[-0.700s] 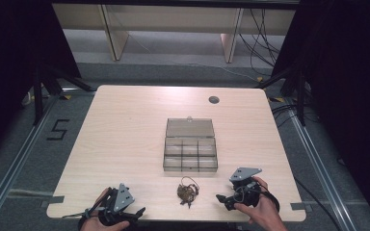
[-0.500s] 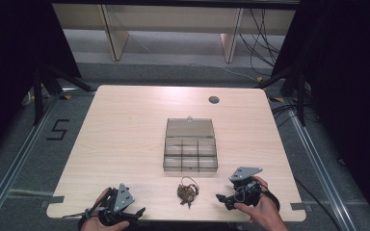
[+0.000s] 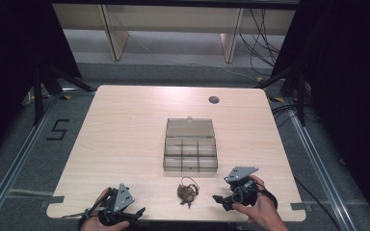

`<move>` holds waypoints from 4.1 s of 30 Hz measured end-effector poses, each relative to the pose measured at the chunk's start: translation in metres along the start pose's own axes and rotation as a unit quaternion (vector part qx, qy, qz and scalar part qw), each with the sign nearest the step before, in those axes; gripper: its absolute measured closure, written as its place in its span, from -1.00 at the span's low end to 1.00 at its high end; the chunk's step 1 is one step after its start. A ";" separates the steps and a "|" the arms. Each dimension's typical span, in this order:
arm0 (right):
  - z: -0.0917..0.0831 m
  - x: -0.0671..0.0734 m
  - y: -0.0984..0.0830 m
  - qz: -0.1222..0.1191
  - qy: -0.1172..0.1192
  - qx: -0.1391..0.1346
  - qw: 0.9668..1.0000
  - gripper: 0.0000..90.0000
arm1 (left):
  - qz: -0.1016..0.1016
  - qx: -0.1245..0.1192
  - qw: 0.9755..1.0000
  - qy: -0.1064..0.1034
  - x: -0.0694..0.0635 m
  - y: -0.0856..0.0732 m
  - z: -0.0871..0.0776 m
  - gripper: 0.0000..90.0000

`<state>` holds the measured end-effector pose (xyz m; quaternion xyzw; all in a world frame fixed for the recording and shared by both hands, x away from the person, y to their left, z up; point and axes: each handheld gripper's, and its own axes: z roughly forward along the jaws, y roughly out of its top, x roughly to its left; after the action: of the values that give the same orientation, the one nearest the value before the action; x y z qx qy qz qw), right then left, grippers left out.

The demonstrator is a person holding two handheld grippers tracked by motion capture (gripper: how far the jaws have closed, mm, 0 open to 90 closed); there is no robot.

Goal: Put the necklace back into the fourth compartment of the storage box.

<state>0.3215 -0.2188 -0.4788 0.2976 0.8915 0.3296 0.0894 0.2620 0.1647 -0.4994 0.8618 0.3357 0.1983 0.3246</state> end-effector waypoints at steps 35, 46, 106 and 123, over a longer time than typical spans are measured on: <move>0.055 0.040 0.069 -0.036 0.070 0.076 0.994 -0.44 | -0.001 -0.002 1.000 -0.002 0.001 0.000 -0.002 -0.64; 0.074 0.040 0.080 -0.061 0.060 0.087 0.993 -0.33 | 0.003 0.002 1.000 0.000 0.002 0.001 -0.003 -0.64; 0.020 0.042 0.134 -0.157 0.092 0.113 0.977 0.93 | 0.006 0.001 1.000 0.000 0.003 0.001 -0.005 -0.64; 0.023 0.033 0.191 -0.161 0.064 0.114 0.978 0.93 | 0.009 0.002 1.000 0.000 0.002 0.002 -0.007 -0.64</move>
<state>0.3928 -0.0714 -0.3733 0.1368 0.9633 0.2253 0.0497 0.2611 0.1678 -0.4926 0.8654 0.3287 0.2001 0.3209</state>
